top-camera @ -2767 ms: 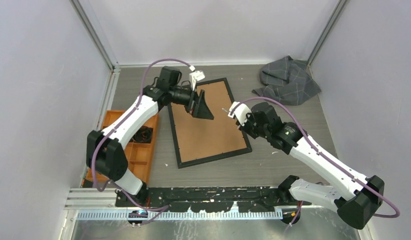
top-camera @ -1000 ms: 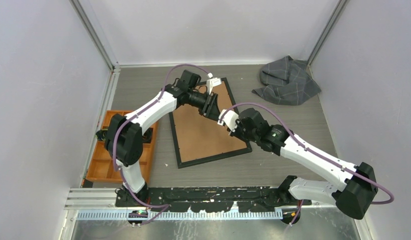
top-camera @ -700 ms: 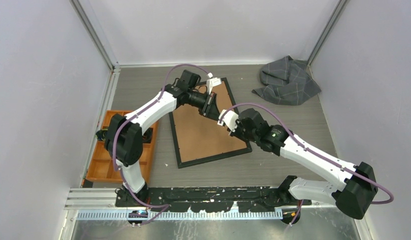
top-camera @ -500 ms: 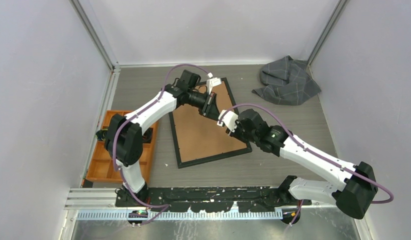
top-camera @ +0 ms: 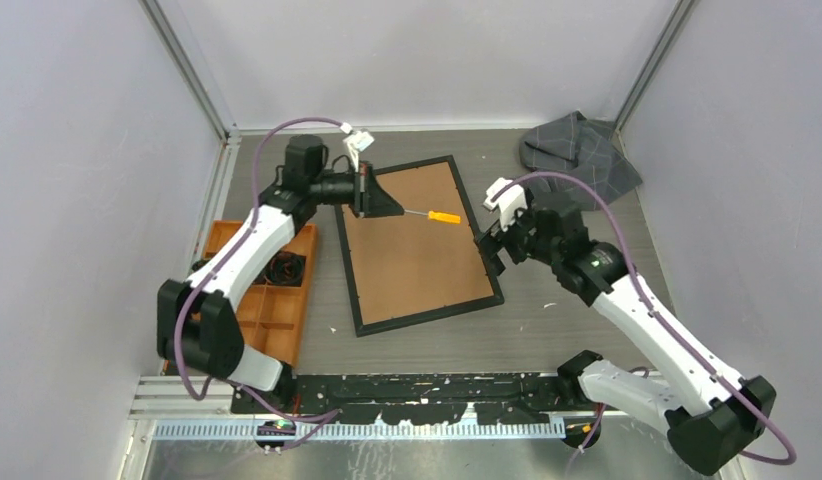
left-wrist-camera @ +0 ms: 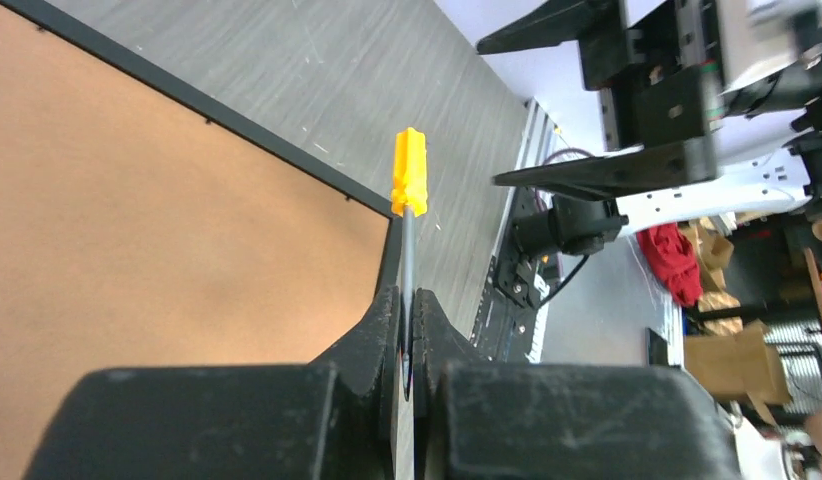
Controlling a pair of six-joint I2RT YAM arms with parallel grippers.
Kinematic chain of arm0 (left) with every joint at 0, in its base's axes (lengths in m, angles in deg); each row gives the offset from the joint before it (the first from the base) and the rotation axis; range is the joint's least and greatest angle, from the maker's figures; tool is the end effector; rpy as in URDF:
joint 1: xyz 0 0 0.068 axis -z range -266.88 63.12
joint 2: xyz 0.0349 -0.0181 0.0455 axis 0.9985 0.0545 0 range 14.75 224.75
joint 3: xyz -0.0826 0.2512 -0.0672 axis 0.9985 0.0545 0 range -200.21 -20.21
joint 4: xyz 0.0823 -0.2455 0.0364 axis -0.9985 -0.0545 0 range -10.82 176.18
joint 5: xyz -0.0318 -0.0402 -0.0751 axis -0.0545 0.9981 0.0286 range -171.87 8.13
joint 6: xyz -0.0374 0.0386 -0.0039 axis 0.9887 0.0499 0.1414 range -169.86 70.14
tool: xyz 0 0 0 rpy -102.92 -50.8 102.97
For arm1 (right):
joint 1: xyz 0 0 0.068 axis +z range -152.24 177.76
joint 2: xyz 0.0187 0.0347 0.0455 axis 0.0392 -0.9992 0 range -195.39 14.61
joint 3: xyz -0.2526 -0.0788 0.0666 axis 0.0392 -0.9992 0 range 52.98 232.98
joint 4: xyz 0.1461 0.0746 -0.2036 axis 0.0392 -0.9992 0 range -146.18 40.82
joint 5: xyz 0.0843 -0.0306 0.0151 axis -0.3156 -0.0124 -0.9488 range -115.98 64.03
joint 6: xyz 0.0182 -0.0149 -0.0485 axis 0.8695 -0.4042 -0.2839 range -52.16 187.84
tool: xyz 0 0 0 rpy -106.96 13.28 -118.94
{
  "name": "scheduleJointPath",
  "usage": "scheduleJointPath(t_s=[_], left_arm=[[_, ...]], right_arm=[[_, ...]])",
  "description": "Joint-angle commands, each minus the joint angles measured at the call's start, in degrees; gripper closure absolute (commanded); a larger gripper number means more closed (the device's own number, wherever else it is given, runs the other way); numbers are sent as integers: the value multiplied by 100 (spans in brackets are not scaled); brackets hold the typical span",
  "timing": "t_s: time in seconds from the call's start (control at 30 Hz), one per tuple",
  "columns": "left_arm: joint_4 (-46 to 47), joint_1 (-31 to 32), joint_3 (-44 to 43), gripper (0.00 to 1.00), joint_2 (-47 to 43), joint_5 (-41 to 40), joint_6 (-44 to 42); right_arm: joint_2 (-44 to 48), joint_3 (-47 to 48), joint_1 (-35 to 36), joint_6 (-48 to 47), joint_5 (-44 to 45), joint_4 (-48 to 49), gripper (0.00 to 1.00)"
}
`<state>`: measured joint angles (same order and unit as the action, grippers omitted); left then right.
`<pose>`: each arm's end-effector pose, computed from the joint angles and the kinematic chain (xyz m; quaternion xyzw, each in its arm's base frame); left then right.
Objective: Take the photo out of the frame
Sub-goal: Pick up the screwdriver from the center of the board.
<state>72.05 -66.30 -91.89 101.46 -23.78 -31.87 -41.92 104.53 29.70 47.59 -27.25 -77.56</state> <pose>0.3059 -0.1472 0.3263 0.2628 0.7482 -0.5414 0.2795 0.1823 0.1146 0.3121 -0.3920 0.7882 0.0581 0.4709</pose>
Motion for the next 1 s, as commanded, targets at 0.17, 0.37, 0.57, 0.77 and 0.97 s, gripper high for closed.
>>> scheduleJointPath(t_s=[0.17, 0.37, 0.57, 0.77, 0.97], left_arm=[[3698, -274, 1607, 100, -1398, -52, 1466], [5302, -346, 2422, 100, -1635, -364, 2168], [6183, -356, 2868, 100, -1489, -919, 2608], [6690, -353, 3007, 100, -1248, -1272, 3132], [6935, -318, 3062, 100, -1027, -1378, 3320]], right_arm=[[-606, 1859, -1026, 1853, -4112, -404, 0], [-1745, 1865, -1696, 4454, -5950, 1716, 0], [-2388, 1729, -1698, 6352, -6170, 3887, 2], [-2662, 1462, -1613, 7029, -6199, 4975, 7], [-2863, 877, -1473, 7479, -6047, 6027, 10]])
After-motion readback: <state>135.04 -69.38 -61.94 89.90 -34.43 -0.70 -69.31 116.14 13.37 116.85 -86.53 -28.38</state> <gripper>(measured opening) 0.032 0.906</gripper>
